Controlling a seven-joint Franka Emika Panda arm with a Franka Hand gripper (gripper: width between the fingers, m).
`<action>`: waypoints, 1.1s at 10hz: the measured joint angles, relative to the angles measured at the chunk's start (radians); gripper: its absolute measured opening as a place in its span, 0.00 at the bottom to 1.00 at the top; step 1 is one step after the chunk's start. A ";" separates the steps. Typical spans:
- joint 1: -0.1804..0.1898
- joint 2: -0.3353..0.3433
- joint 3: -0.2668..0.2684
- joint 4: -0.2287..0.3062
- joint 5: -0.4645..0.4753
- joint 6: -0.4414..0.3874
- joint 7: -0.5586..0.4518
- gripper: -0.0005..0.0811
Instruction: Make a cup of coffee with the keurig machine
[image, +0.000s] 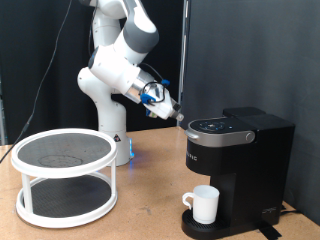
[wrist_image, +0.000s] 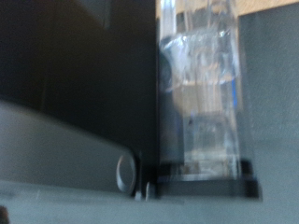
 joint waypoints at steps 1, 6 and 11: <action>0.000 -0.037 0.000 0.002 0.011 0.000 0.018 0.91; -0.012 -0.183 -0.001 0.028 0.024 0.010 0.141 0.91; -0.017 -0.148 0.040 0.129 -0.122 0.034 0.164 0.91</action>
